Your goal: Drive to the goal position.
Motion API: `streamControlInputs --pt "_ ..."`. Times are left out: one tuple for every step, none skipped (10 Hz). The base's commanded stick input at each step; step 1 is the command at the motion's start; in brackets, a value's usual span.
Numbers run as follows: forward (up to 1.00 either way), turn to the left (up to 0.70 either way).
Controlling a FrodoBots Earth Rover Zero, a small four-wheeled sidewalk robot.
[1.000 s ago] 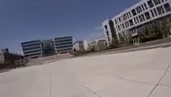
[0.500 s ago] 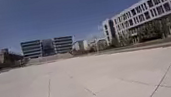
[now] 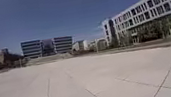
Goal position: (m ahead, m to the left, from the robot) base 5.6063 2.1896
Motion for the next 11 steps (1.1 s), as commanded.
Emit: streamControlInputs --pt "0.09 -0.05" --pt "0.09 -0.05" --pt "0.09 -0.05" --pt "0.09 -0.05" --pt "0.09 -0.05" --pt "0.09 -0.05" --pt "0.09 -0.05" --pt "0.09 -0.05" --pt "0.09 -0.05" --pt "0.09 -0.05" --pt "0.09 -0.05"
